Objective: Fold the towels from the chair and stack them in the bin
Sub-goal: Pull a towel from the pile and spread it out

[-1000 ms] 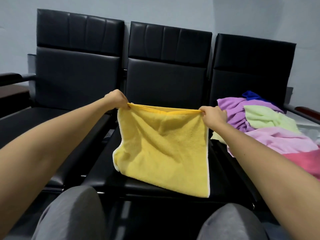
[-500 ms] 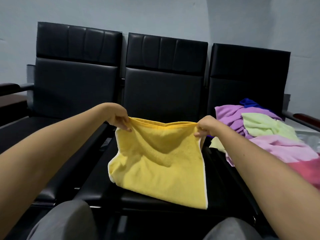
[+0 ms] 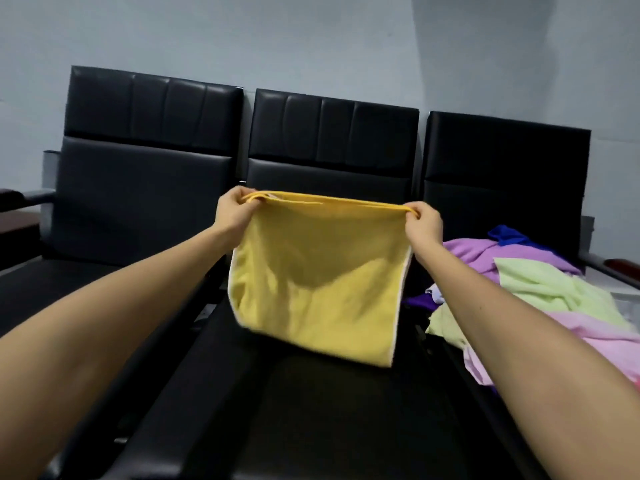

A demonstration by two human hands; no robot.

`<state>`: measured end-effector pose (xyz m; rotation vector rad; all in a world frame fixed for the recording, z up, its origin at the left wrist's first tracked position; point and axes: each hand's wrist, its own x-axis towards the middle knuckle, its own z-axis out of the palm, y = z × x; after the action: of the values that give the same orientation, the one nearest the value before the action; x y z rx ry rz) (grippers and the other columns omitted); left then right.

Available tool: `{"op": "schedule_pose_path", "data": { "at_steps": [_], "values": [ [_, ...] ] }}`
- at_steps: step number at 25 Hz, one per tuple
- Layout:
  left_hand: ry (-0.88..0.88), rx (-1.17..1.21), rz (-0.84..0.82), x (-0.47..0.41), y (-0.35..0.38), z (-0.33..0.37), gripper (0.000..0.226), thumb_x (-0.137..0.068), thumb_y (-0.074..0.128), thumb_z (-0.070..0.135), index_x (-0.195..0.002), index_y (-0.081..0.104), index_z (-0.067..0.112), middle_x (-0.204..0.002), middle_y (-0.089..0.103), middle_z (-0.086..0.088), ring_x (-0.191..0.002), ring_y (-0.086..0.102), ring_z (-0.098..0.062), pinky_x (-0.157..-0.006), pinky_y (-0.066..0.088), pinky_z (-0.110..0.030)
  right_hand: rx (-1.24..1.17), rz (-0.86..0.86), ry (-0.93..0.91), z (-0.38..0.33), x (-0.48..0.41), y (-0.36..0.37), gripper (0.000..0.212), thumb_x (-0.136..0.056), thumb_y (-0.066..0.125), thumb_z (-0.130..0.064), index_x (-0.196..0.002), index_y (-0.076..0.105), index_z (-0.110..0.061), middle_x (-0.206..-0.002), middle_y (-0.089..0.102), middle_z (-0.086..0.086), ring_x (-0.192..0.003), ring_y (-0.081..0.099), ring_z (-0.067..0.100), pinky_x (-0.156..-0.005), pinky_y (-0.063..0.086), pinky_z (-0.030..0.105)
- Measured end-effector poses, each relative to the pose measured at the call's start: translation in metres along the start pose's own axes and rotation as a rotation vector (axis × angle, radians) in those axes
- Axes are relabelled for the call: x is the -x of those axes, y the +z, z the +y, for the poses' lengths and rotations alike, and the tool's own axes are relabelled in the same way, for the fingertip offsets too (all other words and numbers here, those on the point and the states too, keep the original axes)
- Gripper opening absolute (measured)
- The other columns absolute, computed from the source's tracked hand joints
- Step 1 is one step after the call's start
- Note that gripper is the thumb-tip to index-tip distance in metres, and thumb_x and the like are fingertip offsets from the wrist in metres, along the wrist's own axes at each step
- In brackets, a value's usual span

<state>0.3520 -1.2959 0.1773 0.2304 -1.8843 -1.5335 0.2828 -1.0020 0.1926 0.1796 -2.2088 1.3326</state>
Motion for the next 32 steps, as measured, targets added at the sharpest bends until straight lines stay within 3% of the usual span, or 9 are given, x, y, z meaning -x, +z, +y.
{"op": "schedule_pose_path", "data": {
  "at_steps": [3,6,9,15,19,23,26,28,32],
  "values": [
    [0.156,-0.165,-0.030,-0.003,-0.006,0.007,0.008,-0.088,0.059,0.009,-0.096,0.061,0.012,-0.083,0.057,0.003,-0.076,0.052,-0.008,-0.065,0.044,-0.019,0.073,-0.020,-0.090,-0.003,-0.008,-0.005,0.029,-0.094,0.042,-0.002,-0.111,0.065,-0.003,-0.114,0.065,0.013,-0.108,0.057,0.026,-0.075,0.034,0.017],
    [0.044,-0.433,-0.244,0.006,-0.021,0.000,0.011,-0.083,0.063,0.004,-0.092,0.068,0.010,-0.074,0.059,-0.003,-0.065,0.053,-0.012,-0.056,0.046,-0.020,0.297,-0.205,-0.103,0.020,0.003,-0.017,0.029,-0.092,0.044,-0.002,-0.108,0.068,-0.004,-0.104,0.068,0.016,-0.091,0.062,0.027,-0.065,0.042,0.017],
    [-0.218,-0.698,-0.633,0.020,-0.038,-0.001,0.009,-0.084,0.066,0.008,-0.089,0.071,0.013,-0.066,0.063,-0.003,-0.051,0.055,-0.008,-0.043,0.043,-0.013,0.451,-0.666,0.075,0.035,0.019,-0.037,0.023,-0.092,0.047,0.002,-0.102,0.067,-0.004,-0.071,0.063,0.014,-0.050,0.059,0.015,-0.044,0.047,0.014],
    [-0.667,-1.029,-1.360,0.060,-0.034,-0.018,0.010,-0.091,0.059,0.007,-0.097,0.063,0.014,-0.078,0.070,0.003,-0.076,0.066,-0.011,-0.067,0.052,-0.022,0.637,-1.419,0.499,0.054,0.063,-0.046,0.021,-0.096,0.046,-0.001,-0.092,0.062,-0.013,-0.061,0.068,-0.004,-0.059,0.068,0.009,-0.061,0.056,0.021],
    [-0.642,-1.003,-1.185,0.059,-0.027,-0.044,0.006,-0.094,0.055,0.012,-0.095,0.061,0.015,-0.084,0.063,0.001,-0.072,0.063,-0.009,-0.060,0.050,-0.018,0.700,-1.333,0.465,0.067,0.074,-0.024,0.023,-0.096,0.044,-0.001,-0.082,0.056,-0.014,-0.059,0.061,0.000,-0.051,0.063,0.008,-0.053,0.052,0.020],
    [-0.402,-0.769,-0.618,0.044,-0.013,-0.074,0.017,-0.092,0.051,0.009,-0.106,0.061,0.010,-0.077,0.054,-0.004,-0.058,0.056,-0.012,-0.041,0.043,-0.016,0.559,-0.806,0.245,0.088,0.067,0.002,0.027,-0.088,0.039,0.004,-0.103,0.059,-0.006,-0.087,0.059,0.014,-0.064,0.057,0.019,-0.046,0.045,0.021],
    [-0.259,-0.717,-0.448,0.044,0.002,-0.101,0.044,-0.093,0.051,0.011,-0.137,0.043,0.012,-0.117,0.055,-0.013,-0.089,0.060,-0.023,-0.069,0.053,-0.030,0.413,-0.627,0.140,0.103,0.071,0.026,0.055,-0.093,0.046,-0.008,-0.145,0.029,-0.009,-0.145,0.035,0.013,-0.112,0.052,0.026,-0.085,0.046,0.032],
    [-0.255,-0.821,-0.483,0.049,0.011,-0.126,0.053,-0.093,0.053,0.021,-0.143,0.036,0.014,-0.137,0.047,-0.013,-0.115,0.053,-0.029,-0.094,0.047,-0.036,0.413,-0.668,0.091,0.111,0.082,0.044,0.058,-0.094,0.046,-0.013,-0.148,0.024,-0.010,-0.154,0.023,0.009,-0.133,0.038,0.026,-0.105,0.035,0.033],
    [-0.374,-1.007,-0.658,0.069,0.031,-0.155,0.060,-0.092,0.043,0.050,-0.144,0.033,0.023,-0.144,0.041,-0.010,-0.132,0.037,-0.032,-0.111,0.029,-0.045,0.713,-0.984,0.058,0.134,0.128,0.074,0.058,-0.099,0.033,-0.040,-0.151,0.011,-0.030,-0.160,0.005,-0.003,-0.147,0.006,0.028,-0.118,0.007,0.048]
  ]
}}
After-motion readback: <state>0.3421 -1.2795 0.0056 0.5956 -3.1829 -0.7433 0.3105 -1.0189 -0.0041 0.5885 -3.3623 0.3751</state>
